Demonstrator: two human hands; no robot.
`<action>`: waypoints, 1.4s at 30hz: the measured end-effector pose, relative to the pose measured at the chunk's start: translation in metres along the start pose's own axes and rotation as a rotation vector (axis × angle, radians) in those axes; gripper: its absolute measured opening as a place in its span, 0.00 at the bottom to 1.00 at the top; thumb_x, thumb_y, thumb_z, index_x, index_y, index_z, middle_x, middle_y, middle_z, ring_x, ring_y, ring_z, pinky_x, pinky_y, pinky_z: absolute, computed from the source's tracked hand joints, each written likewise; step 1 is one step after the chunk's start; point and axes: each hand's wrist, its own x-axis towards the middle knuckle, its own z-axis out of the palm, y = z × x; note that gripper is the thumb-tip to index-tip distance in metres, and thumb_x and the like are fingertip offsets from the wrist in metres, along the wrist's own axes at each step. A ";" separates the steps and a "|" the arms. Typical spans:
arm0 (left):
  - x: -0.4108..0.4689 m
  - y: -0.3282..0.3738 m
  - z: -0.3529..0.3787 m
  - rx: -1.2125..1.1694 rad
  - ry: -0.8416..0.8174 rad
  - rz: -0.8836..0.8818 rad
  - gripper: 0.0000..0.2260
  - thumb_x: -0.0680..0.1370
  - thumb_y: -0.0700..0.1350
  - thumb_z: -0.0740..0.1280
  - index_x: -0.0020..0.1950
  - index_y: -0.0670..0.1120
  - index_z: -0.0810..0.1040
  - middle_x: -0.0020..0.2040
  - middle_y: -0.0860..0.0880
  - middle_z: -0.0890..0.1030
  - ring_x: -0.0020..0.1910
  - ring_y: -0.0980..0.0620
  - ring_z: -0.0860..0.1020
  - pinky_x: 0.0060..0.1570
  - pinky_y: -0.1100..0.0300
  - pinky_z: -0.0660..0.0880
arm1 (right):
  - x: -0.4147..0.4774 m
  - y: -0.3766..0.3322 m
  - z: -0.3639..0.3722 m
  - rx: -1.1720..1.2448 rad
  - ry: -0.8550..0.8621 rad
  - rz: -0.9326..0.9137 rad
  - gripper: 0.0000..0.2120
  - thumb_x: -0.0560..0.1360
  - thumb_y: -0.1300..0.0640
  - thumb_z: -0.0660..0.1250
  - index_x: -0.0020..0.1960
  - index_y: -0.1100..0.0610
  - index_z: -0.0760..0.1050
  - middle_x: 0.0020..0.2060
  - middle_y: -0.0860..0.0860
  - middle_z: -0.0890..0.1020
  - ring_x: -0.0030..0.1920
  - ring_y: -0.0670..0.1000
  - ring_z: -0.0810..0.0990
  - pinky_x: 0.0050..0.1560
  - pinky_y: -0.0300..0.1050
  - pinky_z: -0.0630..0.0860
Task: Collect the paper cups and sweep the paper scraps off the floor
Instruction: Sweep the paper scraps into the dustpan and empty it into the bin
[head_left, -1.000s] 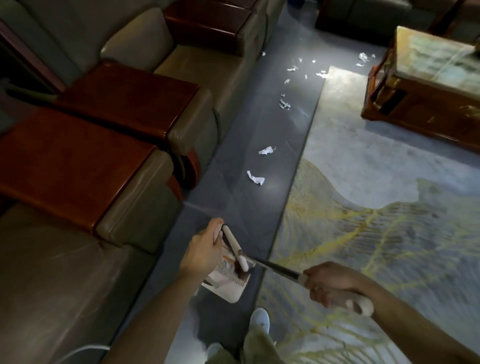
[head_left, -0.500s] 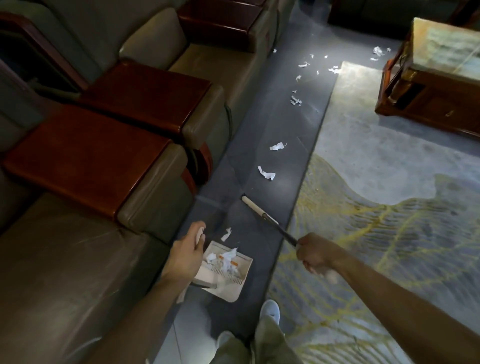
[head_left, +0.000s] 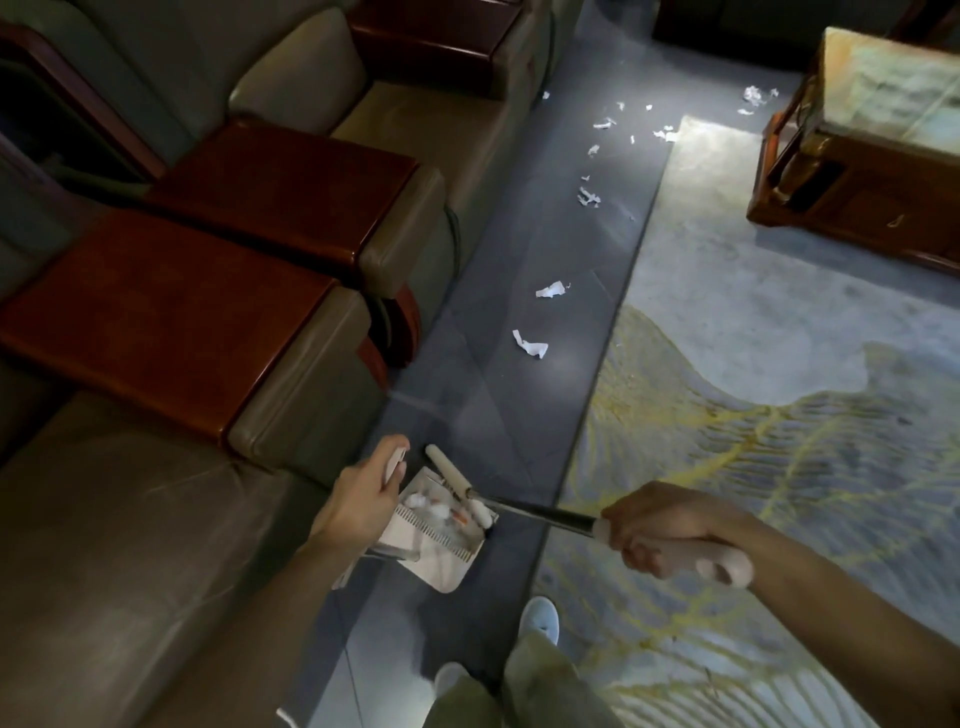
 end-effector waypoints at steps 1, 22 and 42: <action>0.006 0.003 0.001 -0.002 -0.004 -0.001 0.09 0.81 0.46 0.59 0.58 0.59 0.68 0.34 0.52 0.71 0.31 0.55 0.73 0.31 0.60 0.70 | 0.000 0.001 -0.009 0.071 0.032 0.005 0.08 0.73 0.69 0.65 0.37 0.61 0.76 0.21 0.51 0.75 0.19 0.45 0.72 0.22 0.36 0.70; 0.338 0.203 0.048 -0.113 0.069 -0.028 0.06 0.81 0.46 0.59 0.55 0.58 0.70 0.43 0.49 0.76 0.38 0.54 0.75 0.41 0.60 0.70 | 0.232 -0.093 -0.411 -0.161 0.565 0.079 0.15 0.73 0.61 0.67 0.28 0.60 0.71 0.25 0.56 0.77 0.26 0.53 0.75 0.36 0.48 0.74; 0.519 0.273 0.035 -0.119 0.047 0.032 0.09 0.81 0.46 0.59 0.61 0.53 0.71 0.52 0.50 0.77 0.45 0.54 0.75 0.43 0.60 0.70 | 0.220 -0.185 -0.483 -0.550 -0.142 0.139 0.05 0.78 0.60 0.62 0.49 0.62 0.72 0.25 0.49 0.74 0.17 0.40 0.71 0.23 0.28 0.66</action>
